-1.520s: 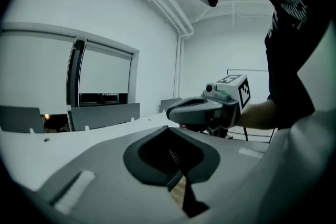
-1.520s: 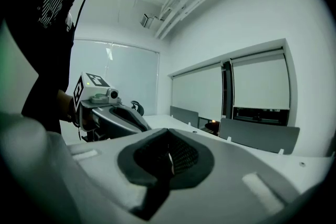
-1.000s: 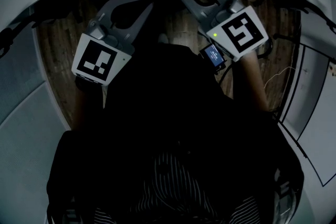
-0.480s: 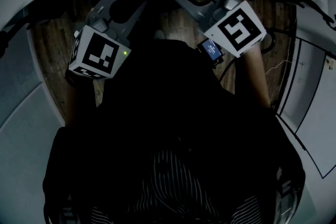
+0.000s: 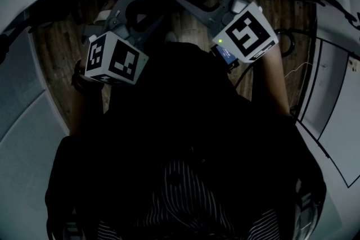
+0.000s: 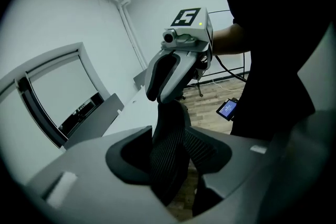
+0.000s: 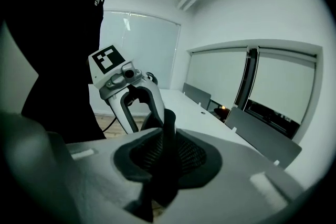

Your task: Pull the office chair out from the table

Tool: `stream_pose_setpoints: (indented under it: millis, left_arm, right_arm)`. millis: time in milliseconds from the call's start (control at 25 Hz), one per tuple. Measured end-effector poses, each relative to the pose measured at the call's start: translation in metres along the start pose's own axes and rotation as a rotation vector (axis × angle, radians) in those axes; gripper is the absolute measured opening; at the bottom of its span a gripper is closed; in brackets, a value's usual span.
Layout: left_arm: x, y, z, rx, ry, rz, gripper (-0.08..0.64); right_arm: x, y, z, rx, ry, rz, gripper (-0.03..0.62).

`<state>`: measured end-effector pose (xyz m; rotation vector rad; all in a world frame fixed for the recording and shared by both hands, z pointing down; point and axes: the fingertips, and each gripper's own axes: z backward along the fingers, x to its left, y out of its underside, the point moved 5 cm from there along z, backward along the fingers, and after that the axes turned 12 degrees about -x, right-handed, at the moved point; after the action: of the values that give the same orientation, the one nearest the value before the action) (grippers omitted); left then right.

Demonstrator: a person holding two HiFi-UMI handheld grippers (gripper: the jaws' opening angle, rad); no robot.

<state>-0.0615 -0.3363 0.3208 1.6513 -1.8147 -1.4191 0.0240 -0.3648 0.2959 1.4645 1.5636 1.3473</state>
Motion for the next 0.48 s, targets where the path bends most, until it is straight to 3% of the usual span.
stream_pose_setpoints:
  millis: [200, 480]
  left_arm:
    - [-0.002, 0.004, -0.005, 0.029, 0.027, -0.047, 0.29]
    - [-0.008, 0.017, -0.011, 0.082, 0.074, -0.066, 0.349]
  right_arm:
    - [0.008, 0.001, 0.001, -0.016, -0.035, -0.053, 0.131]
    - [0.019, 0.021, -0.009, 0.085, -0.106, 0.0, 0.251]
